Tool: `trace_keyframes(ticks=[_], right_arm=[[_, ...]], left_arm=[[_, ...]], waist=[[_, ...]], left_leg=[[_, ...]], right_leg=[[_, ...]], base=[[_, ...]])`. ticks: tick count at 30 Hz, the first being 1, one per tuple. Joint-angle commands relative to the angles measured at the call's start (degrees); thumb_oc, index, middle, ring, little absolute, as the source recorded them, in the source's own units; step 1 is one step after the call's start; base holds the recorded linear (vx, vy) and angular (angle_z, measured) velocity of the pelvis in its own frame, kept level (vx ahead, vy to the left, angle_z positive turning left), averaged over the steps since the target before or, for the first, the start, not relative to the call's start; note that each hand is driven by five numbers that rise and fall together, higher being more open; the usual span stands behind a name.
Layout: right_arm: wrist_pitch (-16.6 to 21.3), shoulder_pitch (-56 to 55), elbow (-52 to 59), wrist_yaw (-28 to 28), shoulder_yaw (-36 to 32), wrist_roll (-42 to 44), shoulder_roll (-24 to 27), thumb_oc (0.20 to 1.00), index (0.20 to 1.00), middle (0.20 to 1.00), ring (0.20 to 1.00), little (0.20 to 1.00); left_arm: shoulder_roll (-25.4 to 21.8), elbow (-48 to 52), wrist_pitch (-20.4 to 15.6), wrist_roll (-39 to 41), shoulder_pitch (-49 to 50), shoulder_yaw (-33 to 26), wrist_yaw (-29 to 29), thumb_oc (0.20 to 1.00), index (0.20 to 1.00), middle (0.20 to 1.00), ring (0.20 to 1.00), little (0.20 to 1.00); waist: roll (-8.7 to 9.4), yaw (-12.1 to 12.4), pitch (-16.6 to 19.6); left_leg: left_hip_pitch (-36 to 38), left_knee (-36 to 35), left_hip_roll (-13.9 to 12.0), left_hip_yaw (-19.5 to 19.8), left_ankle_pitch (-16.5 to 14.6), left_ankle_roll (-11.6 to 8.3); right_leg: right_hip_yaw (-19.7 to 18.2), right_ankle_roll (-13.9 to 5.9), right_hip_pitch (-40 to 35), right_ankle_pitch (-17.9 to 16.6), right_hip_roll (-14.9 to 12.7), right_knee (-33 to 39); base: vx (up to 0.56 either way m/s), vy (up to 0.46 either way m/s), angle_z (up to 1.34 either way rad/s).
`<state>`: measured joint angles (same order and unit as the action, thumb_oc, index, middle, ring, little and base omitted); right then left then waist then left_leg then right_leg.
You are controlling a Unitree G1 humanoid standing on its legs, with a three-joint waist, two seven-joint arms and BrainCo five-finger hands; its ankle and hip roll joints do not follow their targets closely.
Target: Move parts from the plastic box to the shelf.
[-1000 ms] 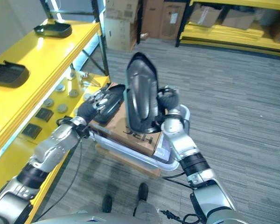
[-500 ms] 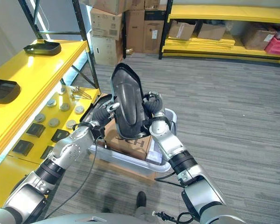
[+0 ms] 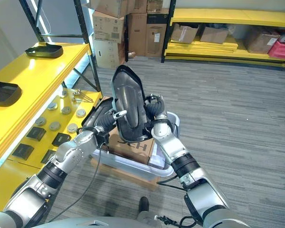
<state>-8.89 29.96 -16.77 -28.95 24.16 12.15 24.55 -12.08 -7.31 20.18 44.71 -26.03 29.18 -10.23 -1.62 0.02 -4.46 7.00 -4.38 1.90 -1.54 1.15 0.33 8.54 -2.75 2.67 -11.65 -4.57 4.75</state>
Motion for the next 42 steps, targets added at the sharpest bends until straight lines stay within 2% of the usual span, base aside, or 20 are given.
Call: trace_keyframes(ticks=[1,8,9,11,12,27,28,29,37,39,42], right_arm=[[3.58,6.49,-1.63,-1.14,-0.36,1.61,-1.84,0.2,0.2,0.2,0.2,0.2],[3.17,6.63,-1.26,-1.28,0.53,2.03,-3.11,0.2,0.2,0.2,0.2,0.2],[3.05,6.7,-1.22,-1.31,0.65,2.06,-3.41,0.2,0.2,0.2,0.2,0.2],[2.94,6.69,-1.12,-1.38,0.76,2.14,-3.62,0.2,0.2,0.2,0.2,0.2],[2.92,6.56,-1.02,-1.33,0.79,1.97,-3.83,0.2,0.2,0.2,0.2,0.2],[2.11,5.5,0.14,-1.34,0.6,2.38,-4.8,0.2,0.2,0.2,0.2,0.2],[2.13,5.48,0.25,-1.14,0.51,2.68,-4.87,0.288,0.288,0.288,0.288,0.288],[2.32,5.37,0.48,-0.79,0.4,3.23,-5.04,1.0,1.0,1.0,1.0,1.0],[2.29,4.5,2.26,-1.01,-0.19,7.64,-5.65,1.0,1.0,1.0,1.0,1.0],[3.58,3.34,3.72,0.39,-1.41,11.17,-5.85,1.0,1.0,1.0,1.0,1.0],[3.67,0.47,6.12,-0.45,-4.19,12.46,-4.71,1.0,1.0,1.0,1.0,1.0]], left_arm=[[3.36,-2.58,-0.73,-1.47,-5.33,4.21,1.51,1.0,1.0,1.0,1.0,1.0],[4.37,-3.17,-1.67,-1.96,-5.23,6.4,1.51,1.0,1.0,1.0,1.0,1.0],[4.56,-3.09,-2.16,-1.97,-5.28,6.67,0.99,0.787,0.787,0.787,0.787,0.787],[4.69,-3.06,-2.51,-2.06,-5.32,6.72,0.67,0.294,0.294,0.294,0.294,0.294],[4.77,-3.1,-2.93,-2.59,-5.35,6.67,0.58,0.2,0.2,0.2,0.2,0.2],[4.81,-2.71,-6.29,-6.42,-4.87,5.63,-0.53,0.2,0.2,0.2,0.2,0.2],[4.78,-2.42,-6.52,-6.71,-4.84,5.52,-0.53,0.2,0.2,0.2,0.2,0.2],[4.71,-1.87,-6.93,-7.1,-4.85,5.4,-0.92,0.2,0.2,0.2,0.2,0.2],[3.73,0.9,-8.86,-9.6,-4.82,3.36,-5.09,0.2,0.2,0.2,0.2,0.2],[2.11,1.96,-10.89,-15.43,-4.67,1.06,-7.69,0.2,0.2,0.2,0.2,0.2],[-0.42,3.68,-11.28,-16.43,-2.98,-2.69,-7.74,0.2,0.2,0.2,0.2,0.2]], waist=[[0.05,0.99,3.83],[0.02,0.57,4.01],[0.02,0.48,3.98],[0.05,0.46,3.94],[0.08,0.45,3.93],[0.46,0.61,3.86],[0.47,0.64,3.9],[0.48,0.68,3.88],[0.56,1.12,3.8],[0.64,1.39,3.79],[0.7,1.69,3.87]], left_leg=[[-2.31,-0.62,-0.52,-2.24,0.57,0.49],[-1.94,-0.62,-0.45,-2.6,0.36,0.65],[-1.91,-0.62,-0.46,-2.71,0.3,0.67],[-1.86,-0.62,-0.45,-2.75,0.27,0.69],[-1.82,-0.62,-0.42,-2.8,0.26,0.71],[-1.4,-0.62,-0.36,-2.73,0.05,0.8],[-1.4,-0.62,-0.35,-2.66,0.05,0.79],[-1.41,-0.62,-0.36,-2.64,0.03,0.79],[-1.34,-0.62,-0.31,-2.29,0.08,0.75],[-1.38,-0.62,-0.28,-2.03,0.14,0.79],[-1.36,-0.62,-0.34,-1.76,0.16,0.74]], right_leg=[[1.35,-3.28,-4.86,6.3,0.29,0.25],[1.05,-3.4,-5.0,6.22,0.25,0.25],[1.01,-3.41,-4.96,6.2,0.24,0.25],[1.0,-3.41,-5.01,6.2,0.25,0.25],[0.95,-3.39,-5.07,6.22,0.25,0.25],[0.91,-3.3,-5.49,6.27,0.25,0.25],[0.91,-3.28,-5.5,6.28,0.26,0.25],[0.91,-3.26,-5.53,6.33,0.25,0.25],[1.23,-3.29,-5.77,6.31,0.12,0.25],[1.41,-3.24,-5.87,6.37,0.1,0.25],[1.66,-3.28,-6.02,6.5,0.07,0.25]], base=[[0.0,0.0,0.0],[0.0,0.0,0.0],[0.0,0.0,0.0],[0.0,0.0,0.0],[0.0,0.0,0.0],[0.0,0.0,0.0],[0.0,0.0,0.0],[0.0,0.0,0.0],[0.0,0.0,0.0],[0.0,0.0,0.0],[0.0,0.0,0.0]])
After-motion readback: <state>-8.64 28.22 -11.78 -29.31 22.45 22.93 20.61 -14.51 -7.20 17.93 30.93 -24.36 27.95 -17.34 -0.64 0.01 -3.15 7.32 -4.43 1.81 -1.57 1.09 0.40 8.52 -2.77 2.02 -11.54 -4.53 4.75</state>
